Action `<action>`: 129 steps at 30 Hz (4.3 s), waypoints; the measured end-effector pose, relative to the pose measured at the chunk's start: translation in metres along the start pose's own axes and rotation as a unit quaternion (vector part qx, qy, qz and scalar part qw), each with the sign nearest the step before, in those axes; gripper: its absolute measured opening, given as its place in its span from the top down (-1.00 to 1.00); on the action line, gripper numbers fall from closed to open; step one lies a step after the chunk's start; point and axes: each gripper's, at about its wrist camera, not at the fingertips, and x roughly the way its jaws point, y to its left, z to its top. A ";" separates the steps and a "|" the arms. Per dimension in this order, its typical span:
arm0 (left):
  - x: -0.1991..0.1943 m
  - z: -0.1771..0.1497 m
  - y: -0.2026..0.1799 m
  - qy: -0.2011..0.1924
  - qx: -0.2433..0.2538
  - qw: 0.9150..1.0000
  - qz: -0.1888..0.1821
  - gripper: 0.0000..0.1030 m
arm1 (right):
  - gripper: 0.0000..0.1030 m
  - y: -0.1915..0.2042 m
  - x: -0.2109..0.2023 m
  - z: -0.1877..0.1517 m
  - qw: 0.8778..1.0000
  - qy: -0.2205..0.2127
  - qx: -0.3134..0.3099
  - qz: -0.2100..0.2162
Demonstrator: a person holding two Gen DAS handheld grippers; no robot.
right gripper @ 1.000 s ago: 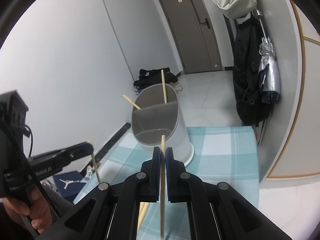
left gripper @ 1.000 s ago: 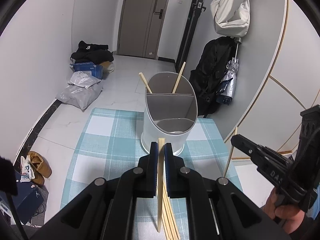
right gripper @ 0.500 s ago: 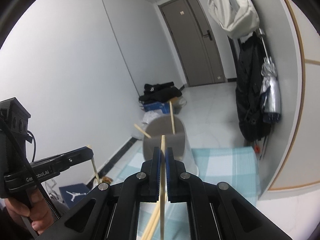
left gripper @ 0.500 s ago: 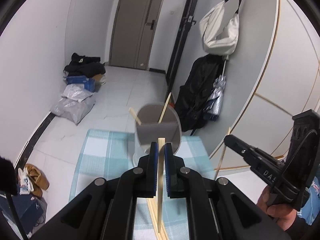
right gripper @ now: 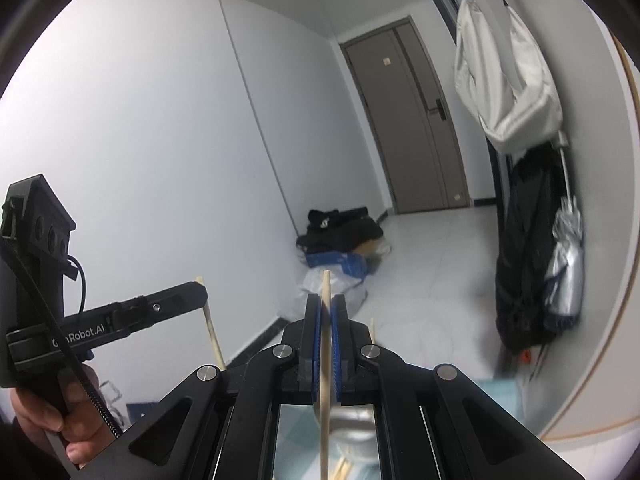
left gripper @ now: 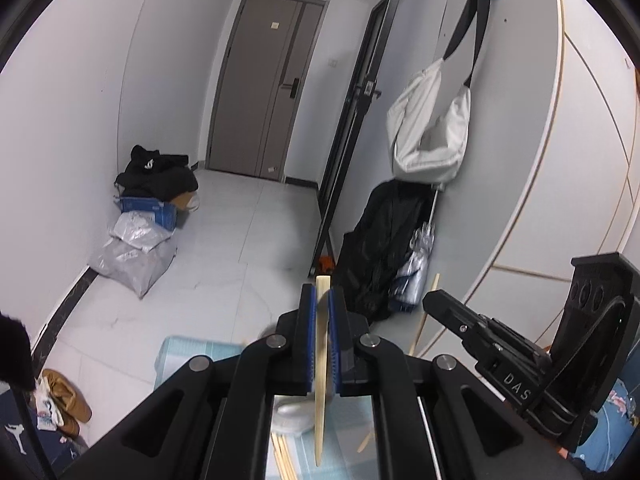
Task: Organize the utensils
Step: 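Lift both held chopsticks up over the utensil holder, then open both grippers to drop the chopsticks into the holder, then move both grippers down to the loose chopsticks beside the holder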
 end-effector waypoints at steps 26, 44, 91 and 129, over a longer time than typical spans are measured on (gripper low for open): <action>0.089 0.032 0.045 -0.052 -0.011 0.998 0.021 0.94 | 0.92 -0.026 0.125 0.035 0.998 -0.038 -0.043 0.010; 0.105 0.012 0.048 -0.029 -0.012 0.999 0.013 0.94 | 0.92 -0.032 0.132 -0.001 0.998 -0.013 -0.050 0.033; 0.006 -0.066 0.022 -0.022 -0.026 0.989 0.142 -0.81 | -0.50 0.013 -0.001 -0.073 0.999 0.035 -0.035 -0.002; 0.059 -0.150 0.084 0.109 -0.095 0.974 0.176 -0.81 | -0.51 -0.018 0.088 -0.213 0.947 0.305 -0.006 -0.095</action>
